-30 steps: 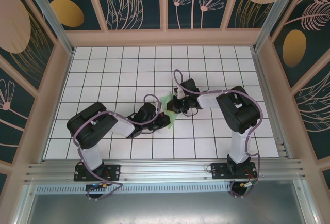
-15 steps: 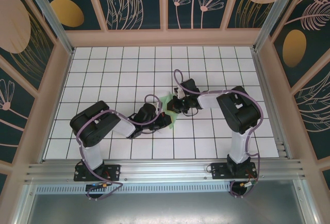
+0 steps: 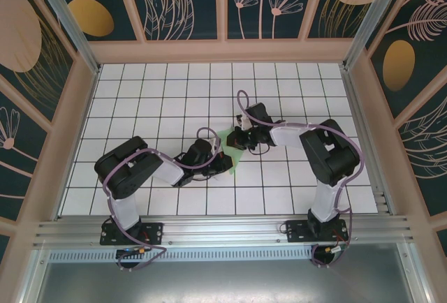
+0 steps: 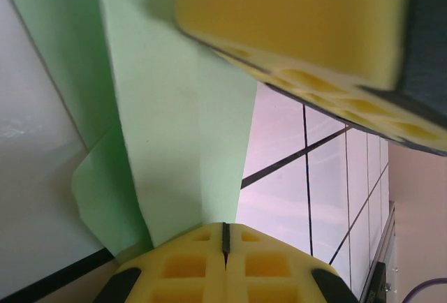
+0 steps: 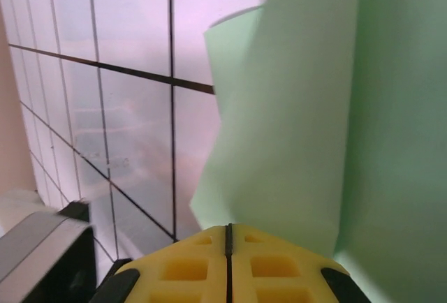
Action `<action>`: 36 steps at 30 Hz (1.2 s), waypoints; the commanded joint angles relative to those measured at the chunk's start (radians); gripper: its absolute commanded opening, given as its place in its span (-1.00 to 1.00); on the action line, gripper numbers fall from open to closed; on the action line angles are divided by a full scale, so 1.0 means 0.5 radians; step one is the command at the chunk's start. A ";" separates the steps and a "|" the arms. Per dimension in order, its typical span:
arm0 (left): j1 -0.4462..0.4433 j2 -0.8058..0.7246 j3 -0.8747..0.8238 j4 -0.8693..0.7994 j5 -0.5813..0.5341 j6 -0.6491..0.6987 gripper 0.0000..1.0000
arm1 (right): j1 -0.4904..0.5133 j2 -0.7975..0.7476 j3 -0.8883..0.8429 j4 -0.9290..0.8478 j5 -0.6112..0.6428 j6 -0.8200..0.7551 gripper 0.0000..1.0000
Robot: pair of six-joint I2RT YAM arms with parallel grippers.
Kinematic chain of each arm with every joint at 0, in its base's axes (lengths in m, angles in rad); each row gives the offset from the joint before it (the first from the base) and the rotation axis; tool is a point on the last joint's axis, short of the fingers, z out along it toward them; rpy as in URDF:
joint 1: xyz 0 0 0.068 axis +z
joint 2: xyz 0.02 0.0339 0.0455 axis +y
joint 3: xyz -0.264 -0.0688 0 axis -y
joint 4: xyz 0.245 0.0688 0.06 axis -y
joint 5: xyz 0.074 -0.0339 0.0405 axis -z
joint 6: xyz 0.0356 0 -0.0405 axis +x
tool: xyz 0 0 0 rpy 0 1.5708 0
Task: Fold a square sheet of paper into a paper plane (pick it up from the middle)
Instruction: Fourth fold the wing at the center of the table.
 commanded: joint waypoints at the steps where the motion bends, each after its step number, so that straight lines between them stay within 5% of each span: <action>1: -0.025 -0.030 0.017 -0.189 -0.026 0.067 -0.95 | -0.008 0.112 0.067 -0.051 0.082 -0.079 -0.82; 15: 0.149 -0.615 0.067 -0.656 -0.484 0.142 -0.86 | -0.008 0.138 -0.008 -0.015 0.091 -0.079 -0.84; 36: 0.254 -0.003 0.508 -0.770 -0.270 0.105 -1.00 | -0.008 0.126 -0.011 0.007 0.082 -0.049 -0.84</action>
